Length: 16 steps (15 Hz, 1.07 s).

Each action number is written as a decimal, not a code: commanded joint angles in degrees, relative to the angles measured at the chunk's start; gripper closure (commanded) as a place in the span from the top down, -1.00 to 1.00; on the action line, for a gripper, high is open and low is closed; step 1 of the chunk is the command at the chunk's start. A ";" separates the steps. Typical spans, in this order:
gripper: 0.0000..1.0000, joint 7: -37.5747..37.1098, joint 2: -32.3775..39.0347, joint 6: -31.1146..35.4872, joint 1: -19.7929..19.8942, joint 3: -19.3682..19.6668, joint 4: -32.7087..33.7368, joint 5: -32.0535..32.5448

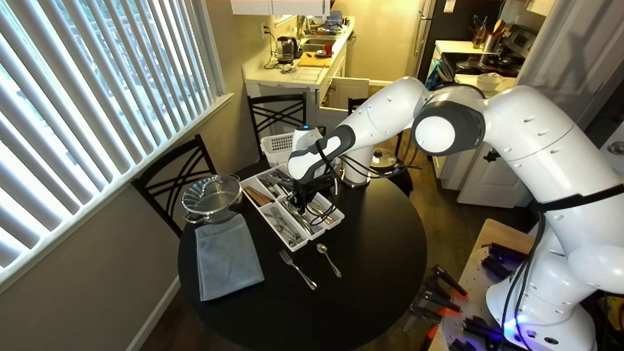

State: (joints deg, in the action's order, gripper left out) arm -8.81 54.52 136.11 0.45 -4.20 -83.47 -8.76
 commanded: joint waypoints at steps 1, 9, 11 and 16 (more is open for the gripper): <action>-0.96 -1.22 -9.93 -2.71 -0.95 0.34 -13.70 -1.25; -0.96 -1.80 -18.58 13.21 -0.80 -1.45 -36.66 -6.94; -0.96 0.48 -19.25 21.46 0.62 -3.16 -43.10 -10.15; -0.96 5.45 -19.68 41.77 8.29 -10.47 -57.75 -13.67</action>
State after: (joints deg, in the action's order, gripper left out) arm -6.75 38.22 169.70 3.42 -10.32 -132.41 -20.96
